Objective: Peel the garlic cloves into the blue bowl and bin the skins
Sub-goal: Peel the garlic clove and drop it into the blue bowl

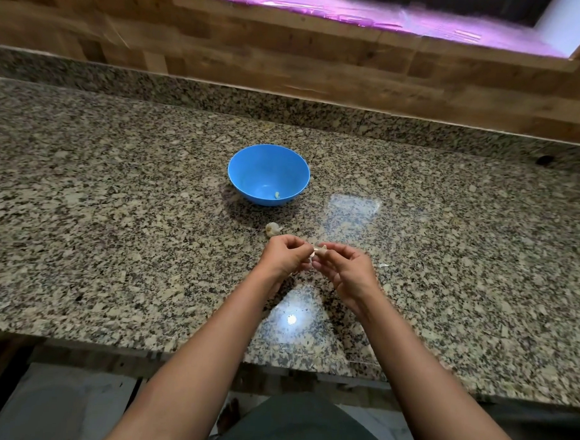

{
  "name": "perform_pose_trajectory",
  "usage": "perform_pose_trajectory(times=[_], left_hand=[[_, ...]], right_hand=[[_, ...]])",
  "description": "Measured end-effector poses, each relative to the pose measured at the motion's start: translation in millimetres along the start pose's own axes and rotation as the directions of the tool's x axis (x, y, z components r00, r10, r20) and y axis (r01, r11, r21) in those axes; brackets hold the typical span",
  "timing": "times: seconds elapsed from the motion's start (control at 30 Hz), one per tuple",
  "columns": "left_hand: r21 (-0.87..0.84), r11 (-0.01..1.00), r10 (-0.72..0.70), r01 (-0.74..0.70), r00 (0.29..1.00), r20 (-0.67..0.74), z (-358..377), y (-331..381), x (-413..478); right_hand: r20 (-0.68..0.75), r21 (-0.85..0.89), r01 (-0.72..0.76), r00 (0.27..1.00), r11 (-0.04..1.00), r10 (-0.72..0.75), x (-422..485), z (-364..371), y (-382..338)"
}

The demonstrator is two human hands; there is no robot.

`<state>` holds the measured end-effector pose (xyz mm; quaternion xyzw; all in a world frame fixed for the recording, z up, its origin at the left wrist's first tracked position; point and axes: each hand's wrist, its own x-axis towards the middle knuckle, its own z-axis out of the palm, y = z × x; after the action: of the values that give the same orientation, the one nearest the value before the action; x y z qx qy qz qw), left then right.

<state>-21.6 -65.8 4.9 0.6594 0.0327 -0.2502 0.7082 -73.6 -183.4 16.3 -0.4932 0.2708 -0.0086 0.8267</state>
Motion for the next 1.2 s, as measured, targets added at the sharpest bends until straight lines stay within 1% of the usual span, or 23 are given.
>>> perform_pose_trajectory(times=[0.07, 0.17, 0.23, 0.33, 0.43, 0.53, 0.6, 0.7, 0.77, 0.83, 0.97, 1.0, 1.03, 1.1, 1.13, 1.2], left_hand=[[0.002, 1.0, -0.01, 0.01, 0.999, -0.032, -2.3, -0.5, 1.9], [0.036, 0.999, -0.023, 0.027, 0.995, -0.097, -8.7, -2.8, 5.0], [0.08, 0.996, -0.018, 0.026, 0.995, -0.096, -11.3, -3.9, 5.2], [0.092, 0.995, -0.038, 0.04, 0.999, -0.024, -9.6, -3.1, 2.6], [-0.004, 0.999, -0.054, 0.055, 0.996, 0.071, -4.4, -3.8, 0.2], [-0.118, 0.992, -0.047, 0.054, 0.997, 0.056, -0.9, -2.2, -3.1], [-0.134, 0.989, -0.051, 0.056, 0.998, 0.045, -0.2, -2.0, -3.1], [-0.131, 0.987, -0.083, 0.089, 0.995, 0.054, 0.9, 0.6, -3.7], [-0.166, 0.975, -0.136, 0.146, 0.988, 0.068, 1.3, 3.0, -4.6], [-0.228, 0.951, -0.196, 0.208, 0.978, 0.076, 1.4, 4.2, -5.8], [-0.285, 0.922, -0.258, 0.261, 0.965, 0.051, 4.1, 3.5, -6.4], [-0.288, 0.921, -0.264, 0.263, 0.964, 0.037, 5.4, 2.8, -6.4], [-0.279, 0.925, -0.263, 0.259, 0.964, 0.022, 7.0, 1.8, -6.2], [-0.196, 0.953, -0.239, 0.232, 0.971, -0.013, 11.4, 0.4, -6.0], [-0.156, 0.965, -0.217, 0.209, 0.976, -0.033, 14.4, -0.4, -6.0], [-0.14, 0.975, -0.182, 0.171, 0.981, -0.069, 19.1, 0.4, -5.3]], right_hand=[[-0.033, 0.042, 0.003, 0.999, 0.999, -0.002, 0.2, 0.7, -1.4], [-0.061, 0.054, 0.019, 0.998, 0.998, -0.015, 2.0, -4.4, -7.6], [-0.054, 0.048, 0.005, 0.999, 0.999, -0.003, 2.9, -8.7, -10.0], [-0.02, 0.02, -0.033, 0.999, 0.999, 0.033, 3.6, -11.2, -8.3], [0.031, -0.04, -0.044, 0.998, 0.998, 0.046, 2.1, -10.3, -4.3], [0.062, -0.082, -0.032, 0.997, 0.996, 0.037, 0.6, -9.6, -1.3], [0.069, -0.11, -0.003, 0.998, 0.994, 0.01, -0.7, -8.9, 0.0], [0.078, -0.205, 0.114, 0.992, 0.972, -0.099, -3.6, -8.1, 3.0], [0.087, -0.32, 0.202, 0.979, 0.926, -0.183, -4.6, -7.4, 6.0], [0.098, -0.379, 0.247, 0.969, 0.892, -0.226, -4.0, -7.2, 8.0], [0.094, -0.329, 0.202, 0.979, 0.922, -0.181, -2.7, -8.3, 10.3], [0.092, -0.344, 0.205, 0.979, 0.916, -0.184, -2.7, -8.0, 11.1], [0.087, -0.381, 0.22, 0.976, 0.898, -0.202, -2.7, -7.3, 12.1], [0.067, -0.473, 0.26, 0.963, 0.842, -0.259, -3.6, -4.2, 13.4], [0.054, -0.491, 0.267, 0.959, 0.829, -0.277, -3.9, -2.9, 13.6], [0.028, -0.459, 0.253, 0.962, 0.852, -0.271, -3.8, -0.3, 12.7]])
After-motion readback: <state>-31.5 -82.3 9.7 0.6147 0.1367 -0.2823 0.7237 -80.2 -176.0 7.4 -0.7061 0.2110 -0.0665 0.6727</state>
